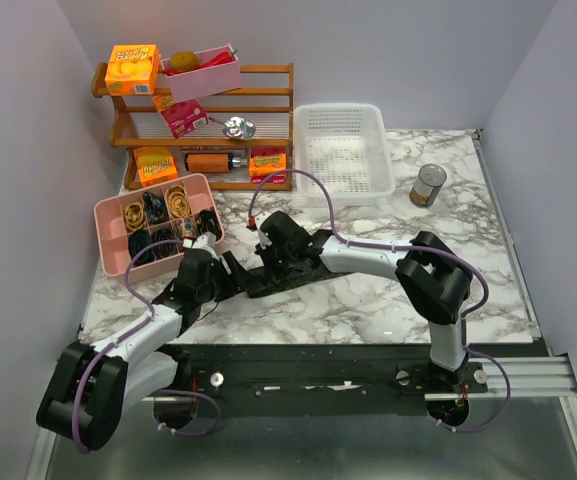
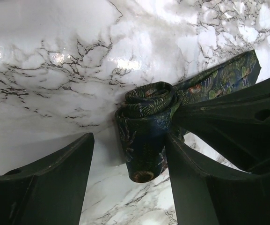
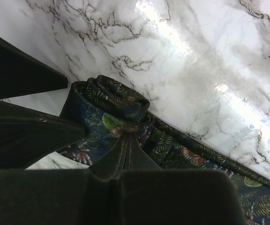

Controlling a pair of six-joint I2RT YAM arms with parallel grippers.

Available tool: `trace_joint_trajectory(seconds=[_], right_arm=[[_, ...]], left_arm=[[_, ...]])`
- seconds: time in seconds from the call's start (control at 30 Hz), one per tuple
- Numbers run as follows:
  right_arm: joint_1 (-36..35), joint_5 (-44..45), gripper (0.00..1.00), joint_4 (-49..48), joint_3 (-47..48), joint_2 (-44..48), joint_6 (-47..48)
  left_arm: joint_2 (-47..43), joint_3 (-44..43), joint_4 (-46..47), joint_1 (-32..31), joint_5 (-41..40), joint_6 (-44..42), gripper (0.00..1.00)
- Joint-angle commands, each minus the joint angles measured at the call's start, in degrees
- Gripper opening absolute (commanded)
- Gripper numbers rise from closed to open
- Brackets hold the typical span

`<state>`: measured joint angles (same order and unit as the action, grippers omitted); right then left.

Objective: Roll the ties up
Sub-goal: Roll the tie at the center of the board.

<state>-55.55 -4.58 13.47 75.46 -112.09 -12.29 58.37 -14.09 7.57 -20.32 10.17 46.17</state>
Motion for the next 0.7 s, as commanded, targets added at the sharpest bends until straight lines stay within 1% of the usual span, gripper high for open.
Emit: trace_joint_trajectory(seconds=[0.0, 0.13, 0.37, 0.57, 0.6, 0.67], right_arm=[[-0.1, 1.5, 0.01, 1.7, 1.6, -2.9, -0.7], [0.0, 1.8, 0.01, 2.3, 1.9, -3.4, -0.8], [-0.1, 0.8, 0.01, 3.0, 2.3, -4.0, -1.0], [0.0, -1.0, 0.01, 2.7, 1.4, -3.8, -1.2], [0.0, -1.0, 0.01, 2.5, 1.4, -3.8, -1.2], [-0.1, -1.1, 0.01, 2.6, 1.2, -3.7, -1.2]], left_arm=[[0.1, 1.6, 3.9, 0.2, 1.4, 0.1, 0.73], [1.0, 2.7, 7.1, 0.2, 2.3, 0.4, 0.73], [7.3, 4.3, 15.7, 0.2, 5.6, 2.2, 0.68], [10.3, 4.4, 20.6, 0.2, 4.3, 2.3, 0.59], [10.3, 4.3, 20.6, 0.2, 3.8, 2.2, 0.54], [10.0, 3.5, 20.0, 0.2, 3.0, 1.7, 0.50]])
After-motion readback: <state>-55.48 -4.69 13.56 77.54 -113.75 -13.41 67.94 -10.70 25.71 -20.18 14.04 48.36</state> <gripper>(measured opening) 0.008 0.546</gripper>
